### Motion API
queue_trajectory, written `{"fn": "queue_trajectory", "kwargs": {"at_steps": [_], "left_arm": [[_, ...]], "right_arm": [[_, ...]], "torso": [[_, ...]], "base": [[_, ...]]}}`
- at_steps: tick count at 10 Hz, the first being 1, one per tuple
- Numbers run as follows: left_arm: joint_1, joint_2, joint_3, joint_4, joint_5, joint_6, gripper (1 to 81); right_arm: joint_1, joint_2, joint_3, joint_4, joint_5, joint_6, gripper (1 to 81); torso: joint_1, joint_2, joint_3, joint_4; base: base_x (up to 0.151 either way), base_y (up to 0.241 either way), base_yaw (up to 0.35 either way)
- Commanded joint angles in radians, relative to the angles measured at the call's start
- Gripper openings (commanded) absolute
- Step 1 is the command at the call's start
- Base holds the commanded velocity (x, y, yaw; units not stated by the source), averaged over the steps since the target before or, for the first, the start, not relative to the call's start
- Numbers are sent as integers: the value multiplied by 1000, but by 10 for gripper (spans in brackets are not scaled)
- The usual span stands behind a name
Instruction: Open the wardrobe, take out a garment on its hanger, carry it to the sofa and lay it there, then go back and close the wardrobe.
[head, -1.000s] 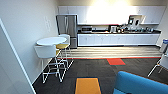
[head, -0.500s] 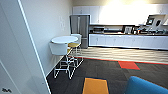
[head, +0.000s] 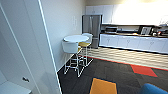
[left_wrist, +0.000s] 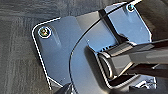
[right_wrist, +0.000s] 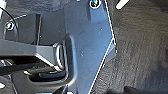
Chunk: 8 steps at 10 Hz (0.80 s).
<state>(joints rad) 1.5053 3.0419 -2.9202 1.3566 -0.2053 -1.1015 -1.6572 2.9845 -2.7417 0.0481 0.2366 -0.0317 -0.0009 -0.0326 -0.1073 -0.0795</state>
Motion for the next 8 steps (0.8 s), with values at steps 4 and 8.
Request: {"fn": "queue_trajectory", "kwargs": {"at_steps": [4, 8], "left_arm": [[-38, 6, -8, -2, 69, 2, 811], [-38, 16, -7, 3, 70, 2, 811]], "right_arm": [[20, 3, 1, 1, -56, -1, 811], [16, 15, 1, -1, -62, -10, 811]], "torso": [[1, 0, 0, 0], [1, 0, 0, 0]], "base": [[0, 0, 331], [0, 0, 331]]}}
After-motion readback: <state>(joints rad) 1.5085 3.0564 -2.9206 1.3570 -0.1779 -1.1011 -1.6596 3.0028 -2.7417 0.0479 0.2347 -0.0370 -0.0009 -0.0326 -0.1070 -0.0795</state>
